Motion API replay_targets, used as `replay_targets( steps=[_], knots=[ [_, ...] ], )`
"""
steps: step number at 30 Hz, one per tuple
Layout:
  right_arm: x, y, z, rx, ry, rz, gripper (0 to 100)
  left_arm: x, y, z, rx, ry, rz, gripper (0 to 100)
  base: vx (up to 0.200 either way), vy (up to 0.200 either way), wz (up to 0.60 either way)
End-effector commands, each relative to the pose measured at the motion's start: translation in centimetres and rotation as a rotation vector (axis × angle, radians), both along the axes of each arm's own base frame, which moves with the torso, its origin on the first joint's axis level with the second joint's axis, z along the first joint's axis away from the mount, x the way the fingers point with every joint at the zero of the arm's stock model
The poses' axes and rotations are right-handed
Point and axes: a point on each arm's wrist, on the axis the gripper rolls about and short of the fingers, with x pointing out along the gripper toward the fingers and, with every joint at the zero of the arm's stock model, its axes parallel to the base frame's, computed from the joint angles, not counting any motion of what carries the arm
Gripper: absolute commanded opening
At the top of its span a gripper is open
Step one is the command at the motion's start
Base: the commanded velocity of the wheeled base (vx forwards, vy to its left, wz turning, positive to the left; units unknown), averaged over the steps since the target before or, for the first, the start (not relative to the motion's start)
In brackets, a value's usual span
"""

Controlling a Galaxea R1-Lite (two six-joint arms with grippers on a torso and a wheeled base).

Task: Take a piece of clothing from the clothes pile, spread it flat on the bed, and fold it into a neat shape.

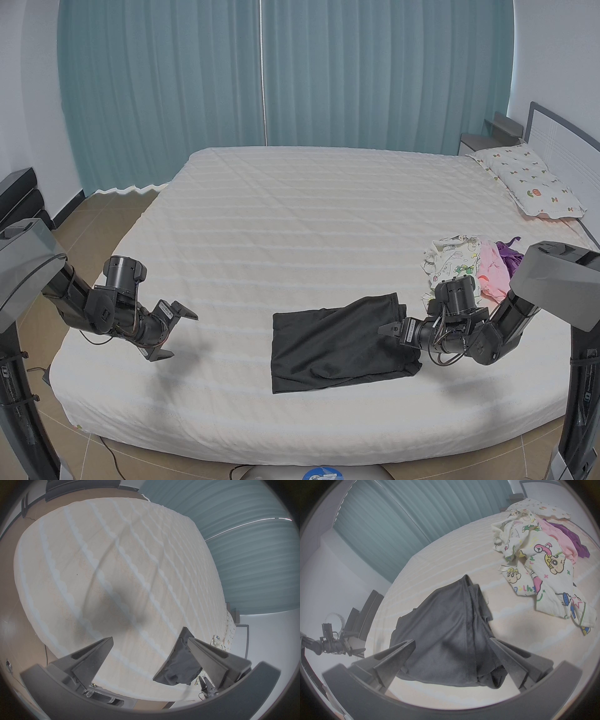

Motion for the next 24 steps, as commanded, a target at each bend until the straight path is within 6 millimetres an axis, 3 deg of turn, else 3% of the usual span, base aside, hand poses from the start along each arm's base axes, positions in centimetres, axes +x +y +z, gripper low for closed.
replay_targets(
  steps=[1, 9, 24],
  knots=[
    [-0.3, 0.2, -0.2, -0.003, 0.01, 0.008, 100, -0.1, 0.0, -0.1, 0.0, 0.002, 0.0, 100, 0.0, 0.0, 0.0],
    [-0.4, 0.2, -1.4, -0.003, 0.044, 0.022, 100, -0.1, 0.0, -0.1, 0.0, 0.002, 0.0, 100, 0.0, 0.0, 0.0],
    [-0.5, 0.3, -1.7, -0.008, 0.046, 0.05, 100, -0.1, 0.0, -0.1, 0.0, 0.002, 0.0, 100, 0.0, 0.0, 0.0]
  ],
)
